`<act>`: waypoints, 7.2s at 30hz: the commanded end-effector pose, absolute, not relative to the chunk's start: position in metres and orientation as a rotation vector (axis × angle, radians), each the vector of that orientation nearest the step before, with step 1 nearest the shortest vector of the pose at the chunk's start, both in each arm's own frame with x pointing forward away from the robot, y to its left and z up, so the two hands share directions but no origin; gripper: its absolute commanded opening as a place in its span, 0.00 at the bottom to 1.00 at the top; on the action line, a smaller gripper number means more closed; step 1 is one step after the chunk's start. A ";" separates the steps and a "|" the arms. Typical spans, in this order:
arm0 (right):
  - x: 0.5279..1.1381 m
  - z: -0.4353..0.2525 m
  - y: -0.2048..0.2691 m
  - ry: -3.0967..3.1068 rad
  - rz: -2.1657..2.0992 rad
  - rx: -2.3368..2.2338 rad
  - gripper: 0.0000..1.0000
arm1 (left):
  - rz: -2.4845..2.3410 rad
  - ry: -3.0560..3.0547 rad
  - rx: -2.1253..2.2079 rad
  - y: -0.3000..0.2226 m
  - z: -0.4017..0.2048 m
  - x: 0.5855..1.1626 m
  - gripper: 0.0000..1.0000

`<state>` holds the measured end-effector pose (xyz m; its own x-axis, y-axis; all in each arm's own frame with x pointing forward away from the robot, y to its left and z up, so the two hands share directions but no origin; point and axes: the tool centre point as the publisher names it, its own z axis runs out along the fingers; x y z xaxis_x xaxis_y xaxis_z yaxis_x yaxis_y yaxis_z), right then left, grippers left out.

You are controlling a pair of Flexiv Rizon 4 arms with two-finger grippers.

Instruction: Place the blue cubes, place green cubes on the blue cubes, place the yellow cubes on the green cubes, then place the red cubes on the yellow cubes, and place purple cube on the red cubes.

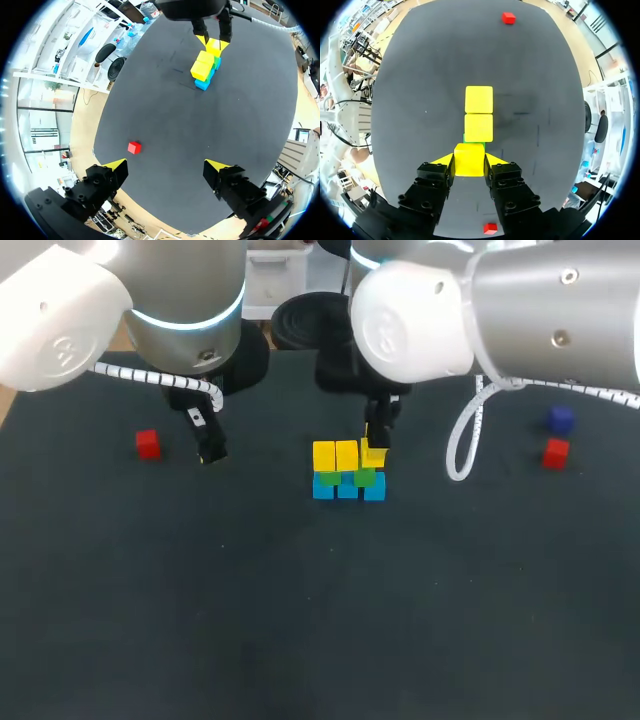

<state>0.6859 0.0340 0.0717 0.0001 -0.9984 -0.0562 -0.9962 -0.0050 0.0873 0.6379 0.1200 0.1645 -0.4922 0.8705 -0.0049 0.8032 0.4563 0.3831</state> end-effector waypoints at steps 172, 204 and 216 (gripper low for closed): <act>0.708 0.027 -0.219 -2.741 -0.039 1.690 1.00 | 0.494 2.504 1.462 0.120 0.165 0.638 1.00; 0.729 -0.003 -0.244 -2.724 0.064 1.677 1.00 | 0.494 2.504 1.462 0.120 0.165 0.638 1.00; 0.732 -0.008 -0.243 -2.731 0.046 1.657 0.30 | 0.494 2.504 1.462 0.120 0.165 0.638 1.00</act>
